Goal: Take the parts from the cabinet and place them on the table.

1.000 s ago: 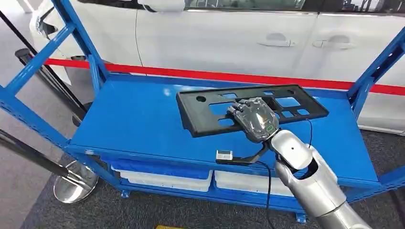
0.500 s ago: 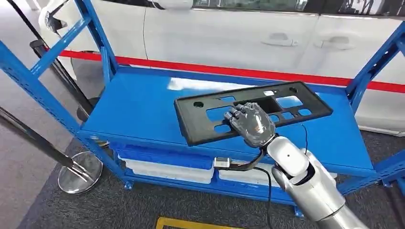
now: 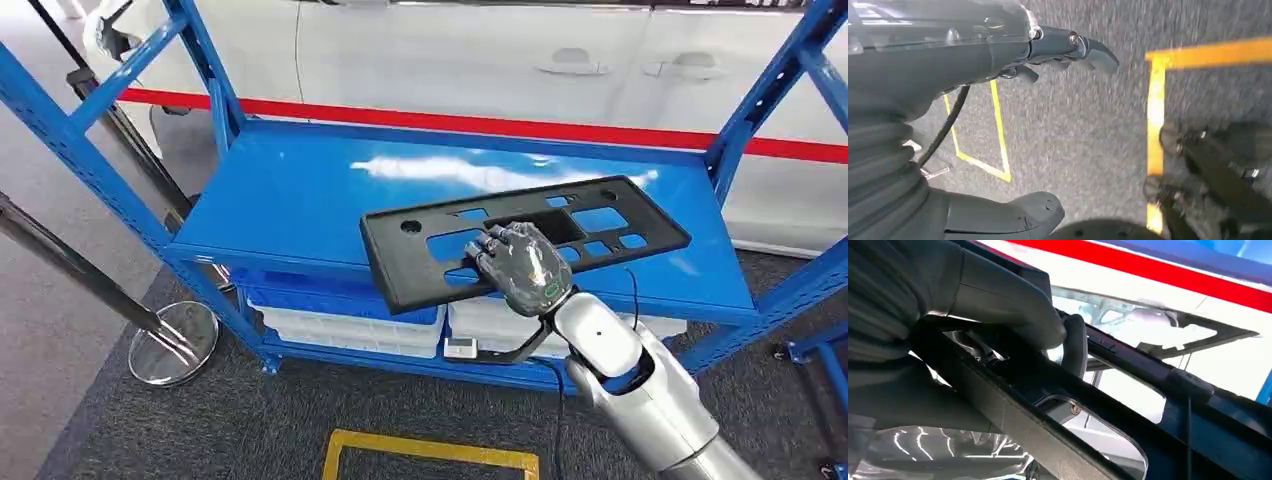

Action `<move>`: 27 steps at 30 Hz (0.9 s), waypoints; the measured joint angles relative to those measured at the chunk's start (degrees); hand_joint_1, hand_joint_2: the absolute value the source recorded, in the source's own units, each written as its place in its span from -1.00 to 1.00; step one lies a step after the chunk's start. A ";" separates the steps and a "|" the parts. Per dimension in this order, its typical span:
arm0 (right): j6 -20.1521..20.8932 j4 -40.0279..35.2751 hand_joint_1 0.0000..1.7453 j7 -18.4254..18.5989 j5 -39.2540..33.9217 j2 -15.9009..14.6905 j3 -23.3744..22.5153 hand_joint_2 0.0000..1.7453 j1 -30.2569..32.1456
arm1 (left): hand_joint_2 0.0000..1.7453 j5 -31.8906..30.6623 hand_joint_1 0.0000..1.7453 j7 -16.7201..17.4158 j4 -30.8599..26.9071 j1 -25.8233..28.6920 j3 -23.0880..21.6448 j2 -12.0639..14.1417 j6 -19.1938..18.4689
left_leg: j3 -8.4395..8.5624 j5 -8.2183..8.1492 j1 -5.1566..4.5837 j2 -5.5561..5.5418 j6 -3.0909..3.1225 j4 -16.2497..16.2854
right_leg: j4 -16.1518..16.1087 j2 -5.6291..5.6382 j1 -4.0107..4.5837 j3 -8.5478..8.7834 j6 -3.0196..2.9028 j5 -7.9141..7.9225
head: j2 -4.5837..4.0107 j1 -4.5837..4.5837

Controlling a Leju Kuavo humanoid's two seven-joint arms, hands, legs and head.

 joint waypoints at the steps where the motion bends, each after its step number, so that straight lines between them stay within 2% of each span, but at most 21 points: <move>1: -0.26 -0.07 1.00 0.04 0.15 -0.13 0.09 1.00 0.02 | 1.00 -0.09 -1.00 0.00 0.00 0.09 0.07 -0.02 0.00 | -0.92 -3.80 0.10 0.07 -0.36 2.90 | -0.03 -0.04 -0.01 -0.83 -0.51 0.63 | 0.00 0.02; 3: -0.48 -0.17 1.00 0.07 0.33 -0.50 0.24 1.00 0.10 | 1.00 -0.17 -1.00 -0.02 0.00 0.05 0.15 -0.02 0.02 | -2.63 -9.51 0.30 0.07 -0.89 10.64 | 0.01 -0.06 0.10 -2.38 -0.62 1.88 | 0.00 0.02; 4: -0.50 -0.17 1.00 0.07 0.41 -0.65 0.35 1.00 0.14 | 1.00 -0.15 -1.00 -0.09 0.00 -0.02 0.20 -0.02 0.04 | -2.94 -10.55 0.33 0.08 -1.09 14.19 | 0.12 -0.15 0.13 -3.43 -0.59 2.65 | 0.00 0.02; 5: -0.50 -0.15 1.00 0.07 0.46 -0.68 0.39 1.00 0.18 | 1.00 -0.15 -1.00 -0.09 0.00 -0.04 0.24 -0.02 0.04 | -2.42 -9.74 0.40 0.07 -1.15 15.04 | 0.15 -0.17 0.15 -4.16 -0.57 3.18 | 0.00 0.00; 6: -0.48 -0.15 1.00 0.07 0.50 -0.68 0.50 1.00 0.21 | 1.00 -0.13 -1.00 -0.11 0.00 -0.08 0.33 -0.02 0.04 | -0.69 -7.56 0.43 0.07 -1.12 13.87 | 0.23 -0.19 0.16 -5.10 -0.49 3.85 | 0.00 0.02; 8: -0.31 -0.15 1.00 0.07 0.50 -0.66 0.59 1.00 0.20 | 1.00 -0.09 -1.00 -0.09 0.00 -0.17 0.68 -0.02 0.13 | 5.04 -4.06 0.41 0.05 -0.67 6.93 | 0.32 -0.13 0.21 -6.51 -0.18 5.02 | 0.00 0.00; 9: -0.20 -0.20 1.00 0.07 0.50 -0.68 0.59 1.00 0.14 | 1.00 -0.09 -1.00 -0.09 -0.02 -0.35 0.92 -0.02 0.15 | 9.05 -4.52 0.34 -0.06 -0.14 1.77 | 0.38 -0.15 0.20 -6.78 0.01 5.59 | 0.00 0.00; 10: -0.02 -0.28 1.00 0.09 0.50 -0.76 0.59 1.00 0.08 | 1.00 -0.07 -1.00 0.00 -0.18 -0.55 1.14 -0.02 0.15 | 11.73 -6.51 -0.02 -0.01 0.28 -3.06 | 0.38 -0.15 0.42 -7.05 0.41 6.00 | 0.00 0.00; 11: 0.28 -0.28 1.00 0.15 0.48 -0.87 0.63 1.00 -0.11 | 1.00 -0.02 -1.00 0.06 -0.28 -0.65 1.31 -0.02 0.17 | 11.98 -6.70 -0.07 -0.09 0.54 -3.85 | 0.16 -0.34 0.28 -6.96 0.79 6.63 | 0.00 0.02; 14: 0.96 -0.26 1.00 0.37 0.33 -0.87 0.83 1.00 -0.62 | 1.00 -0.02 -1.00 0.28 -0.35 -0.51 1.81 -0.09 0.04 | 10.98 -4.85 -0.38 0.01 1.71 -4.22 | -1.09 -0.36 0.06 -6.97 1.90 8.70 | 0.00 0.02; 15: 1.31 -0.15 1.00 0.53 0.28 -0.87 0.85 1.00 -0.65 | 1.00 -0.04 -1.00 0.39 -0.35 -0.54 2.08 -0.26 0.02 | 10.55 -3.70 0.22 0.32 2.14 -4.88 | -0.59 -0.26 0.10 -7.38 2.05 7.61 | 0.00 0.02; 16: 1.53 -0.11 1.00 0.63 0.26 -0.87 0.85 1.00 -0.72 | 1.00 -0.09 -1.00 0.39 -0.35 -0.54 2.34 -0.35 0.00 | 9.91 -2.85 0.07 0.31 2.41 -4.95 | 0.98 -0.01 0.02 -8.30 2.20 4.45 | 0.00 0.04; 18: 1.81 -0.02 1.00 0.83 -0.02 -0.57 0.90 1.00 -0.97 | 1.00 -0.26 -1.00 0.42 -0.46 -0.57 2.80 -0.48 -0.13 | 7.75 -1.37 -0.01 0.44 3.01 -4.75 | 9.07 0.01 -0.12 -10.34 2.44 -3.47 | 0.00 0.04; 19: 2.03 0.09 1.00 0.90 -0.18 -0.48 0.90 1.00 -1.12 | 1.00 -0.44 -1.00 0.39 -0.53 -0.57 3.02 -0.55 -0.22 | 6.69 -0.64 -0.07 0.44 2.99 -4.64 | 12.83 0.01 -0.12 -10.83 2.54 -5.03 | 0.00 0.00; 20: 2.32 0.24 1.00 1.05 -0.33 -0.35 0.90 1.00 -1.22 | 1.00 -0.50 -1.00 0.39 -0.68 -0.58 3.19 -0.59 -0.48 | 5.57 0.03 -0.07 0.44 2.96 -4.41 | 15.43 0.01 -0.12 -10.80 2.63 -4.52 | 0.00 0.02; 21: 2.45 0.33 1.00 1.05 -0.46 -0.33 0.90 1.00 -1.28 | 1.00 -0.55 -1.00 0.39 -0.81 -0.54 3.39 -0.68 -0.68 | 4.28 0.67 -0.07 0.44 2.87 -4.08 | 16.18 0.02 -0.14 -9.88 2.67 -2.34 | 0.00 0.02; 23: 2.45 0.33 1.00 1.05 -0.63 -0.33 0.90 1.00 -1.37 | 1.00 -0.92 -1.00 0.39 -0.85 -0.41 4.00 -0.87 -0.94 | 1.88 1.76 -0.04 0.39 2.53 -3.12 | 12.30 0.00 -0.17 -5.41 2.50 1.64 | 0.00 0.02; 24: 2.45 0.33 1.00 1.07 -0.66 -0.33 0.90 1.00 -1.61 | 1.00 -1.14 -1.00 0.39 -0.96 -0.37 4.13 -1.00 -1.01 | 1.02 2.16 -0.03 0.34 2.20 -2.41 | 8.01 -0.02 -0.15 -1.70 2.29 1.19 | 0.00 0.02; 25: 2.45 0.31 1.00 1.05 -0.68 -0.33 0.90 1.00 -1.92 | 1.00 -1.29 -1.00 0.42 -1.12 -0.24 4.13 -1.09 -1.05 | 0.15 2.34 -0.42 0.28 1.90 -1.85 | 2.79 -0.03 0.23 2.46 2.09 -1.35 | 0.00 0.04; 26: 2.43 0.22 1.00 1.09 -0.72 -0.33 0.87 1.00 -2.10 | 1.00 -1.64 -1.00 0.42 -1.18 -0.11 4.17 -1.20 -1.16 | -0.21 2.80 -0.40 0.40 1.55 -1.51 | -0.37 0.03 0.31 3.58 1.70 -3.11 | 0.00 -0.02; 27: 2.43 0.22 1.00 1.11 -0.72 -0.33 0.85 1.00 -2.16 | 1.00 -1.79 -1.00 0.48 -1.29 -0.13 4.28 -1.20 -1.40 | -0.66 3.67 -0.30 0.43 1.17 -1.52 | -0.35 0.06 0.49 3.03 1.43 -2.88 | 0.00 -0.02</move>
